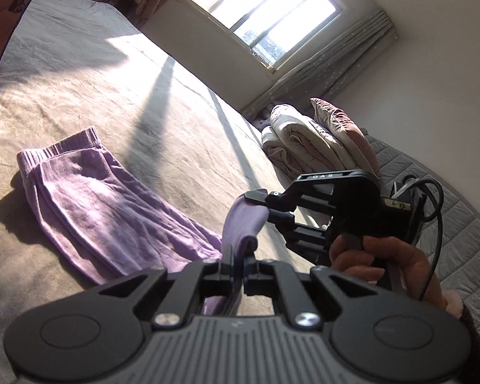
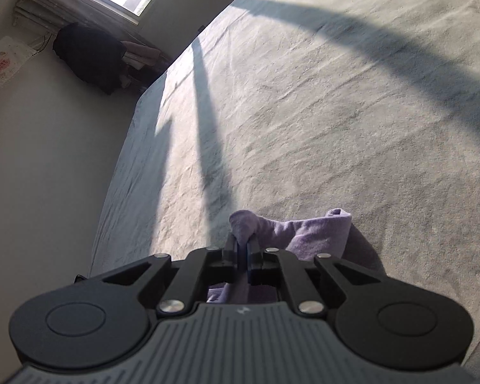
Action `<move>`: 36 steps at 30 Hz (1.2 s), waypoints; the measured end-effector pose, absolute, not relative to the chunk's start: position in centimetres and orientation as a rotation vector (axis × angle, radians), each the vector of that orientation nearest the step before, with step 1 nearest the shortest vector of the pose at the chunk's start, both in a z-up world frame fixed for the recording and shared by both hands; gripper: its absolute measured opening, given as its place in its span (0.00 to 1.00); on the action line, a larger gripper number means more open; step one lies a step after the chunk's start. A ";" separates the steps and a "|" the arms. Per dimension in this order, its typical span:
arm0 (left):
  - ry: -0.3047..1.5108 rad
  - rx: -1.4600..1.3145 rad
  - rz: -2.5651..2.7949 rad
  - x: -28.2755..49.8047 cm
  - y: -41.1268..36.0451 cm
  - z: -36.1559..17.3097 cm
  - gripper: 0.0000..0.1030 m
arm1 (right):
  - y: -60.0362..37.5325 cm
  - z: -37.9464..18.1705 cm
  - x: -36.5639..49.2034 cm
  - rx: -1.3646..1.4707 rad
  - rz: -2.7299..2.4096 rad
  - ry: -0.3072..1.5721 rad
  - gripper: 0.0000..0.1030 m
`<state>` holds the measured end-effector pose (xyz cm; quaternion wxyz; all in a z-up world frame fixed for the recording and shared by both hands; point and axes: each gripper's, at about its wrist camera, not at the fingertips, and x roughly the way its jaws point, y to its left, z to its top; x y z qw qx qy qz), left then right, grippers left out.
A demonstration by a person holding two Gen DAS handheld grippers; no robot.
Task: Fold clothes
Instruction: 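Lift the pants end with the right gripper and fold it toward the left gripper, then release the pants with both grippers and press the folded bundle flat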
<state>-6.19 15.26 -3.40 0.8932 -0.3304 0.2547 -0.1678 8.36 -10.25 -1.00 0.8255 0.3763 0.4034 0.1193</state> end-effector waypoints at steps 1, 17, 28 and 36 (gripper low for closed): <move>0.535 -0.679 -0.326 -6.0 15.9 -3.5 0.04 | -9.2 -1.0 8.7 0.783 0.259 0.858 0.06; 0.568 -0.722 -0.108 -4.2 24.6 -6.2 0.04 | 3.4 -3.6 13.0 0.599 0.299 0.922 0.06; 0.553 -0.575 0.046 -3.7 25.2 -5.6 0.06 | 5.8 -3.8 13.7 0.596 0.373 0.920 0.17; 0.463 -0.474 0.060 -2.6 25.3 -4.4 0.35 | 1.6 -3.2 11.3 0.575 0.355 0.816 0.47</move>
